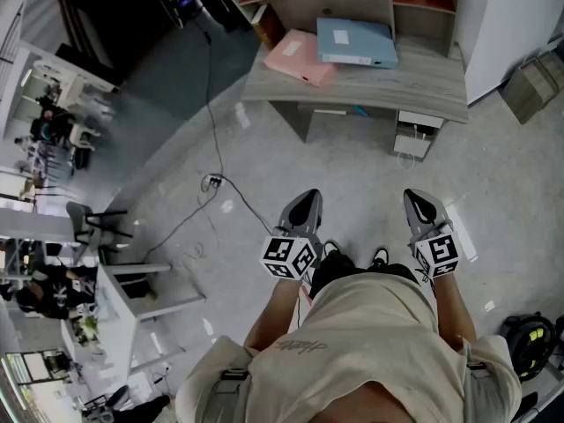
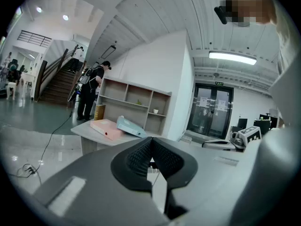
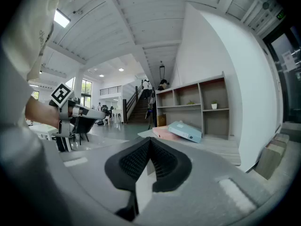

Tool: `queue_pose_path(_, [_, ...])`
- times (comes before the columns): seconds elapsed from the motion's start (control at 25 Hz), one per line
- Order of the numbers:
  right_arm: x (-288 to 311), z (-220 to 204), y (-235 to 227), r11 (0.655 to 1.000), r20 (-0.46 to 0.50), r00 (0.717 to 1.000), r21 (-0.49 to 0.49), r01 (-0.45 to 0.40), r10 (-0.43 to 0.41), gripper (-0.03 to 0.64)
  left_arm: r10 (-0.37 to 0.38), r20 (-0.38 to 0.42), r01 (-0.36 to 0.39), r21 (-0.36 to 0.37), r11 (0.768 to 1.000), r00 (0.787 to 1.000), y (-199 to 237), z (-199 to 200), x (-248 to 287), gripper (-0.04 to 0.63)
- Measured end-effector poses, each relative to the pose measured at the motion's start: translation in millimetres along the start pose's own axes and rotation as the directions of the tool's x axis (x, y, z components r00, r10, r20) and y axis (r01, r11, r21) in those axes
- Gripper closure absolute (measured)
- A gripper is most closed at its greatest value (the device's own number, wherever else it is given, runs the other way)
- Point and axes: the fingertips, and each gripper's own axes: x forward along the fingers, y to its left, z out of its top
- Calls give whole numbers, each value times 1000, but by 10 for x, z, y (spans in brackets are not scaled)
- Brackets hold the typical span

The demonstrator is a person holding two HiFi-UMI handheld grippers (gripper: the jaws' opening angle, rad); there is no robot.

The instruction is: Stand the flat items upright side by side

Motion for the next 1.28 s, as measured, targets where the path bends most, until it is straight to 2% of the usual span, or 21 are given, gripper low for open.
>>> queue_pose_path(0.28, [33,123,-183,999,39,999,28,36,-37,615,-5,11,5,10,1000,1000,-16,25,127,583])
queue_pose_path(0.56, [78,204,-217,999,63,997,10,37,-37,614,31,1,-31,8,999,1000,41,-2,152,583])
queue_pose_path(0.72, [144,182,-197,1000,62,998,3,15,-16,566,49,9,-49,19,999,999,99,36,177,583])
queue_pose_path(0.8, [173,167,-205,1000,56,998,2,8,-8,503,53,13,-53,27,998,999,113,53,195,507])
queue_pose_path(0.88, [201,173,-218,1000,58,998,6,10,-10,427,51,15,-51,41,998,999,128,74,208,363])
queue_pose_path(1.12, [381,120,-286,999,32,999,38,6,-7,425,29,1,-29,65,997,1000,178,103,269,374])
queue_pose_path(1.28, [630,115,-257,999,13,1000,40,-4,4,399,19,-31,-18,47,999,999,362,3,300,373])
